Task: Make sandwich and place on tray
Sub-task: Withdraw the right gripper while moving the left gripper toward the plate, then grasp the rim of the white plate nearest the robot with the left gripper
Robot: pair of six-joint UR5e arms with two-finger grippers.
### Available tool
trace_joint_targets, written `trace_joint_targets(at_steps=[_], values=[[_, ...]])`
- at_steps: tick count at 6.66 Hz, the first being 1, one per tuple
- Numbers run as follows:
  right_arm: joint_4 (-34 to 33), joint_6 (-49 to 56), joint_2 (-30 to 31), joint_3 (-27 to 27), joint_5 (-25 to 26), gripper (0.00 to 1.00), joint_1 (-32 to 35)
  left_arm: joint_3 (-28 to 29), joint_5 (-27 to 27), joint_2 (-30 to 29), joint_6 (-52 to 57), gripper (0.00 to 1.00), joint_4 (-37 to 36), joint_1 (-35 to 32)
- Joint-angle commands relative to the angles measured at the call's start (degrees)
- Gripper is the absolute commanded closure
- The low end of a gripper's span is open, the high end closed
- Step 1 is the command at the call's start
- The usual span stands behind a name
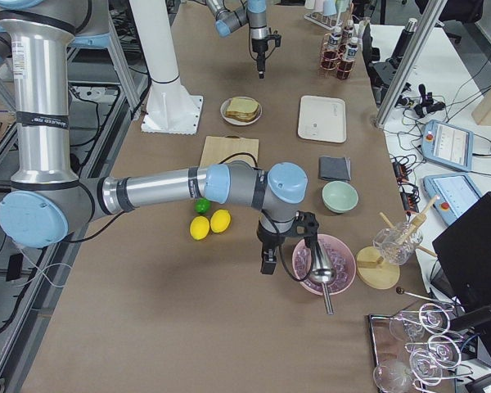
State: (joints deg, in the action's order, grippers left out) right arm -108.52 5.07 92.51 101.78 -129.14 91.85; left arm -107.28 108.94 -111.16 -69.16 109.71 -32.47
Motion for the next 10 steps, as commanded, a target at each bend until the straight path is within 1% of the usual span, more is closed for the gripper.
trace_joint_targets(at_steps=[1,2,3,4,5,6,10], values=[[-0.73,0.38,1.62,-1.06,0.38,0.00,1.40,2.94,-5.11,-0.19,0.07,0.02,0.42,4.57],[-0.64,0.38,1.63,-1.06,0.29,0.00,1.31,3.21,-5.05,0.32,-0.01,0.03,3.12,4.95],[-0.64,0.38,1.45,-1.06,0.20,0.00,1.31,5.13,-5.05,0.76,-0.36,0.03,8.02,5.48],[-0.64,0.38,1.28,-1.06,0.20,0.00,1.31,6.45,-4.88,0.68,-0.45,0.17,10.33,5.48],[-0.64,0.38,1.19,-1.06,0.11,0.00,1.31,6.47,-4.70,0.68,-0.54,0.32,10.44,5.48],[-0.64,0.38,1.19,-1.06,0.11,0.00,1.31,6.29,-4.35,0.33,-0.54,0.43,10.44,6.09],[-0.64,0.29,1.19,-1.06,0.11,0.00,1.31,6.03,-4.79,-0.11,-2.39,0.43,11.58,9.43]])
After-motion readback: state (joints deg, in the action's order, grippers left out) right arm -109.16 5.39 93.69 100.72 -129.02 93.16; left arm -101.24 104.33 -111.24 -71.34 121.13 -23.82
